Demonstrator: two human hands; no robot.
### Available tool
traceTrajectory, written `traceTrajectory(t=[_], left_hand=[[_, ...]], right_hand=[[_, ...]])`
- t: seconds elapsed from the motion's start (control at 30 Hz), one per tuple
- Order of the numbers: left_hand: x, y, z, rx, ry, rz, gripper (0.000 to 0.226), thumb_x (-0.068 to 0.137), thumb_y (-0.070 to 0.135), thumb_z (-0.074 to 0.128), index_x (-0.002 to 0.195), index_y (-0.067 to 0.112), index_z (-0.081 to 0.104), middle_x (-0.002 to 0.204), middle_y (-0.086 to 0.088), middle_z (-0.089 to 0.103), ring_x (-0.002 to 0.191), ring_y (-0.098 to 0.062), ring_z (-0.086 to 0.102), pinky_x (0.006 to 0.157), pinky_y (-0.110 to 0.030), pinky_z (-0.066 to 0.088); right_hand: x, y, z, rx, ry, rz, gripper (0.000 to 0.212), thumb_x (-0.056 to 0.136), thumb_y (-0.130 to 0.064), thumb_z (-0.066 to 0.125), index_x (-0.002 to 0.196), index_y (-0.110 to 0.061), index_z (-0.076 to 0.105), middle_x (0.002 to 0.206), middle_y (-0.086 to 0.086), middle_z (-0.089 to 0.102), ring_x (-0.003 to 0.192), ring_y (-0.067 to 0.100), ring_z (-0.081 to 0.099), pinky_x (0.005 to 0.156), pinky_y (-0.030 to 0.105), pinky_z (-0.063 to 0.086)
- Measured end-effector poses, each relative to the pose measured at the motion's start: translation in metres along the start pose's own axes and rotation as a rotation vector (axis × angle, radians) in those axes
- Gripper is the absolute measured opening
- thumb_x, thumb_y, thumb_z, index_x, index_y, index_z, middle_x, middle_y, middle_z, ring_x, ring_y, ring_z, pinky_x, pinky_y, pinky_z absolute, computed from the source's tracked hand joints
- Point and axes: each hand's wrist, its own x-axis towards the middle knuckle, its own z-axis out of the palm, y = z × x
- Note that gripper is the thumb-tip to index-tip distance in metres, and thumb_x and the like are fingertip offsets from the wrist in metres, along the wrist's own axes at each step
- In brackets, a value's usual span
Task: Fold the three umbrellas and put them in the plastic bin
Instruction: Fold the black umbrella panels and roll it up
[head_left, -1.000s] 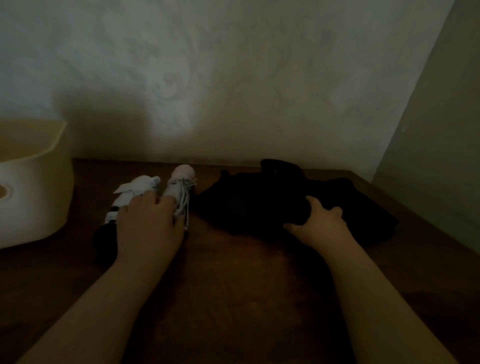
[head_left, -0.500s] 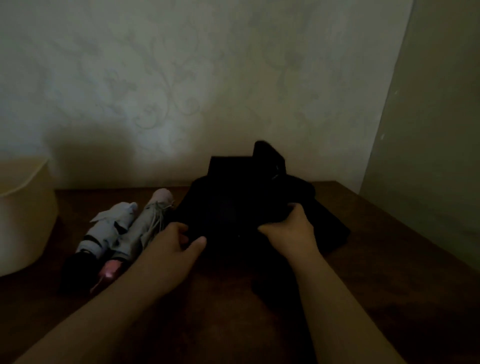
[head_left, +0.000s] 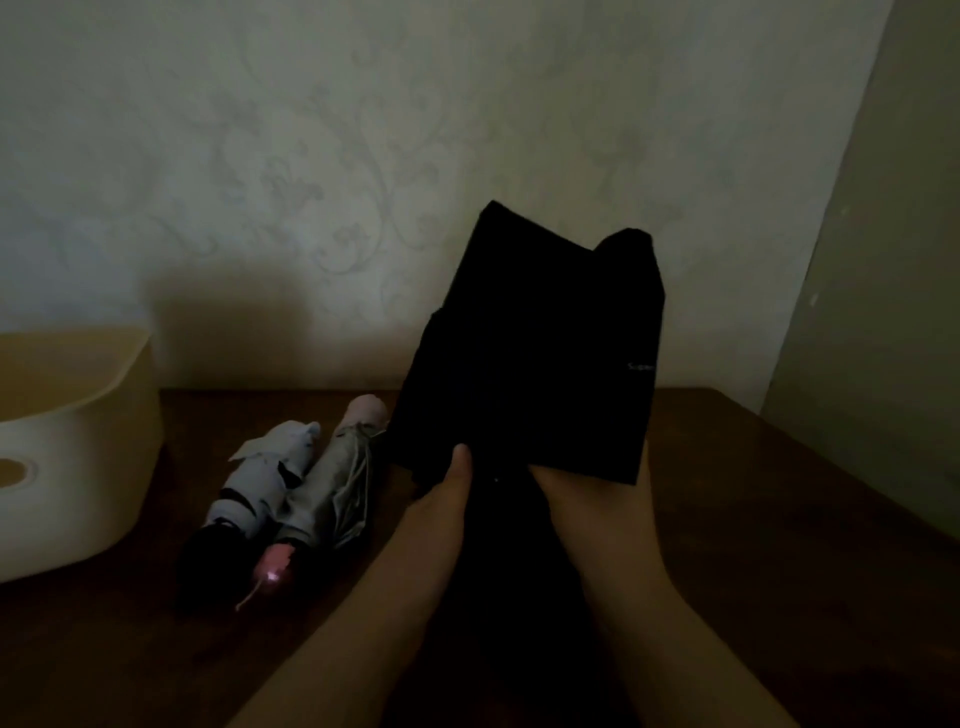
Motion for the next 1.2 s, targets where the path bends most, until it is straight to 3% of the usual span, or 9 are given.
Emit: traceTrajectory(t=[0.23,0.33,0.43,0.53,0.7,0.87,0.97,1.07,1.2], left_hand=[[-0.014,0.001,0.019,-0.399,-0.251,-0.132,0.076,0.075,0.057,0.047,0.138,0.015,0.043,0.132,-0.013,0.054,0.119,-0.029,0.053,0.093,-0.040,0.043],[-0.016,-0.006,0.010,-0.340,-0.314,-0.096,0.092,0.058,0.061,0.065,0.140,0.023,0.042,0.134,-0.008,0.054,0.116,-0.026,0.057,0.089,-0.040,0.050],[-0.016,-0.008,-0.001,-0.185,-0.279,0.004,0.053,0.082,0.053,0.057,0.127,0.026,0.054,0.108,-0.007,0.065,0.075,-0.018,0.066,0.048,-0.026,0.050],[-0.015,-0.005,-0.012,-0.080,-0.203,0.054,0.036,0.091,0.046,0.050,0.117,0.021,0.055,0.074,-0.008,0.062,0.043,-0.015,0.055,0.039,-0.023,0.040],[-0.005,-0.007,-0.012,-0.115,-0.146,-0.077,0.035,0.095,0.038,0.046,0.118,0.012,0.053,0.075,-0.016,0.064,0.032,-0.015,0.047,0.033,-0.019,0.036],[-0.010,-0.008,-0.003,-0.143,-0.178,-0.062,0.031,0.098,0.033,0.041,0.119,0.012,0.049,0.074,-0.016,0.064,0.032,-0.016,0.046,0.032,-0.018,0.036],[-0.018,-0.011,0.000,-0.080,-0.209,0.045,0.025,0.099,0.031,0.040,0.114,0.012,0.049,0.071,-0.015,0.063,0.036,-0.017,0.048,0.035,-0.022,0.037],[-0.026,-0.016,0.005,0.062,-0.257,0.137,0.029,0.099,0.034,0.038,0.113,0.012,0.053,0.065,-0.007,0.061,0.043,-0.016,0.053,0.039,-0.024,0.042],[-0.031,-0.015,0.012,0.024,-0.261,0.056,0.026,0.100,0.029,0.038,0.110,0.008,0.049,0.072,-0.017,0.062,0.038,-0.019,0.048,0.036,-0.022,0.038]], right_hand=[[-0.013,0.009,0.012,-0.060,0.054,0.116,0.082,0.059,-0.045,0.077,0.130,-0.030,0.039,0.113,-0.006,0.059,0.093,0.012,0.062,0.079,0.037,0.055],[-0.016,0.004,0.014,-0.122,0.019,0.136,0.051,0.075,-0.037,0.070,0.118,-0.019,0.050,0.095,0.000,0.065,0.078,0.013,0.064,0.064,0.027,0.054],[-0.018,-0.001,0.015,-0.215,-0.073,0.129,0.015,0.087,-0.033,0.061,0.086,-0.019,0.059,0.080,0.001,0.066,0.064,0.005,0.063,0.050,0.015,0.048],[-0.015,-0.009,0.011,-0.349,-0.213,0.073,0.008,0.093,-0.043,0.048,0.099,-0.037,0.048,0.086,-0.024,0.053,0.070,-0.008,0.052,0.050,0.002,0.039],[-0.004,-0.023,-0.006,-0.546,-0.245,0.007,0.043,0.097,-0.046,0.034,0.070,-0.020,0.055,0.069,-0.005,0.056,0.058,0.000,0.053,0.053,0.017,0.039],[0.013,-0.011,-0.021,-0.515,-0.167,-0.009,0.039,0.095,-0.040,0.045,0.133,-0.048,0.040,0.128,-0.003,0.042,0.109,0.016,0.051,0.081,0.028,0.044],[0.009,-0.013,-0.014,-0.574,-0.336,-0.250,0.030,0.094,-0.055,0.037,0.120,-0.066,0.031,0.138,-0.023,0.022,0.140,0.011,0.019,0.115,0.037,0.021],[0.000,-0.016,-0.007,-0.689,-0.637,-0.398,0.031,0.090,-0.066,0.025,0.117,-0.062,0.039,0.136,-0.039,0.034,0.141,-0.008,0.006,0.117,0.039,-0.008],[-0.005,-0.028,-0.012,-0.286,-0.335,-0.314,0.022,0.094,-0.043,0.045,0.111,-0.044,0.059,0.114,-0.022,0.064,0.112,-0.009,0.053,0.103,0.024,0.040]])
